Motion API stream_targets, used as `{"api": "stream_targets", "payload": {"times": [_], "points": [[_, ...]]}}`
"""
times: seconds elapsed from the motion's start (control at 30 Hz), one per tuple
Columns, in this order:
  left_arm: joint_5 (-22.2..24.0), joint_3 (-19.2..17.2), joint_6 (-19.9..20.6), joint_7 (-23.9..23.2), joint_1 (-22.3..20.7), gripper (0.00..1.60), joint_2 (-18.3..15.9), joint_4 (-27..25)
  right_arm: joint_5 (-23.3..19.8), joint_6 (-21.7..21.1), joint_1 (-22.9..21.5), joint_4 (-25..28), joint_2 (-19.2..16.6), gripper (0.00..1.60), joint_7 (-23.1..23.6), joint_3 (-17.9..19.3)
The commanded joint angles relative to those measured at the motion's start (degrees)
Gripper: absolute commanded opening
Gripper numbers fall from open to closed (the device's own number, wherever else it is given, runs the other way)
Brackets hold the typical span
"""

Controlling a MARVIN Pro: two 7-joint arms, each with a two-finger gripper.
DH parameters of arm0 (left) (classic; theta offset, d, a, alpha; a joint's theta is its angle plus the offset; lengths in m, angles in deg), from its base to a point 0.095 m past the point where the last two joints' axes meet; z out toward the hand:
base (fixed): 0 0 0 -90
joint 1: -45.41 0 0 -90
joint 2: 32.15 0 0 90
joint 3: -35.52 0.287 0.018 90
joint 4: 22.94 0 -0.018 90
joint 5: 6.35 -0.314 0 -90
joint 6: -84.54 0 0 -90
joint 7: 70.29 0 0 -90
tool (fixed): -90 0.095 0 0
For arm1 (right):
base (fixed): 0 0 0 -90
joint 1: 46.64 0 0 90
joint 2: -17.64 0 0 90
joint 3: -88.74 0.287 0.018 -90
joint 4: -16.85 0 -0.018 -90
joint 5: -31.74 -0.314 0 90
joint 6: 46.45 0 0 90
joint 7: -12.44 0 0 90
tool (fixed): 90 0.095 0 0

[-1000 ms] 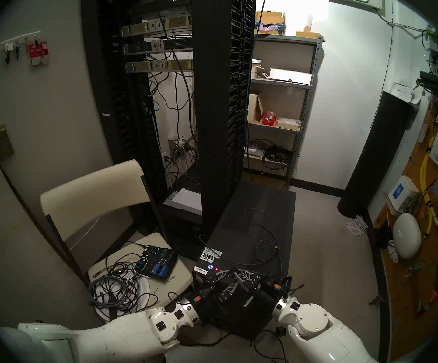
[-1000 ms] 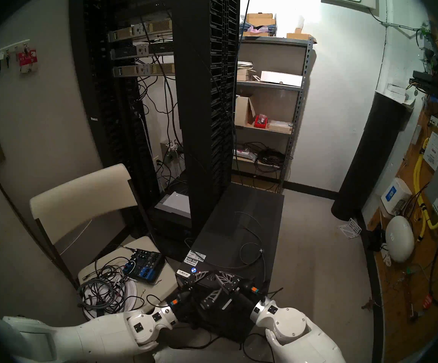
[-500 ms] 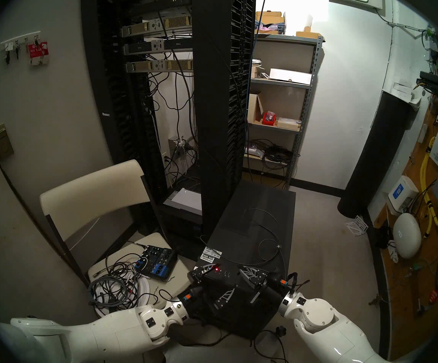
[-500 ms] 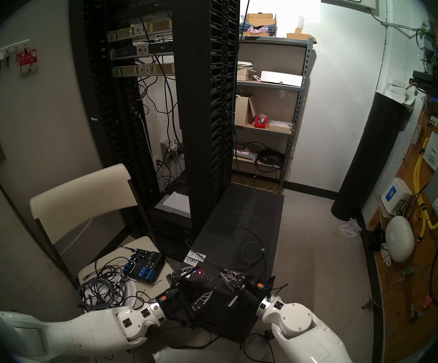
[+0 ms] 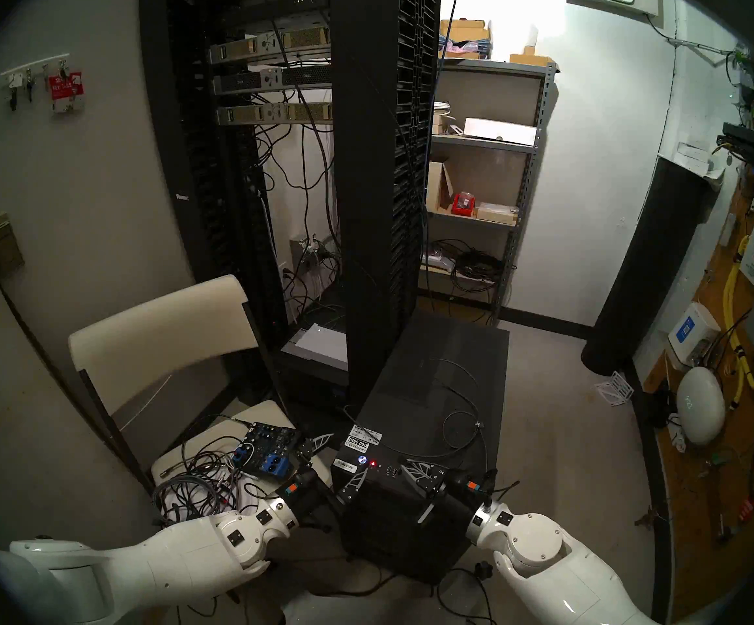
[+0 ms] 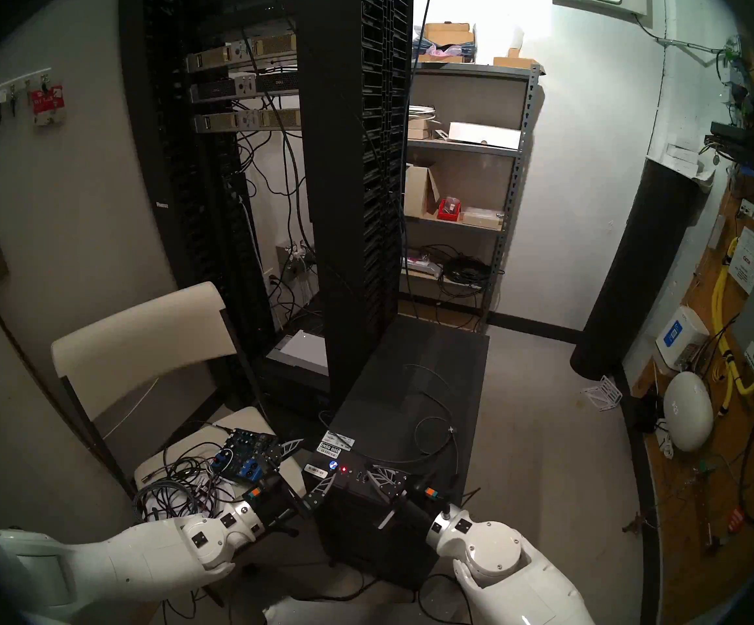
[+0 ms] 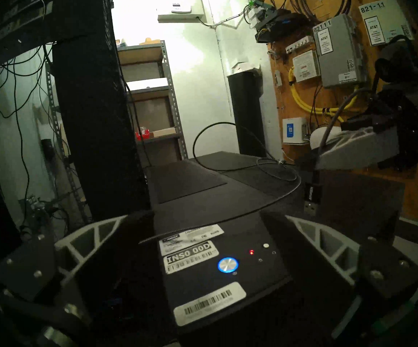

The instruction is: Insert the cable into the workstation's USB slot

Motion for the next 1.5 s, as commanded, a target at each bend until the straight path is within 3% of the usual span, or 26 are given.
{"api": "stream_targets", "payload": {"times": [0.0,0.53,1.2,1.47], "points": [[0.22,0.17,-0.8,-0.98,-0.25,1.6,0.27,-2.01,2.34,-0.79,0.84,2.18,1.49,0.0,-3.83,-0.23],[-2.39,-0.42,-1.47,1.26,0.12,1.6,1.01,-1.36,5.49,2.05,0.49,-0.2,3.12,0.0,-7.55,-0.89],[-2.79,-0.31,-2.5,1.66,-0.2,1.6,0.92,-0.22,6.9,-3.39,1.06,0.97,4.98,0.0,-10.97,-1.78],[-2.35,-0.15,-2.71,1.24,-0.47,1.6,1.16,0.3,7.02,-3.06,0.89,0.2,5.54,0.0,-12.39,-1.92]]}}
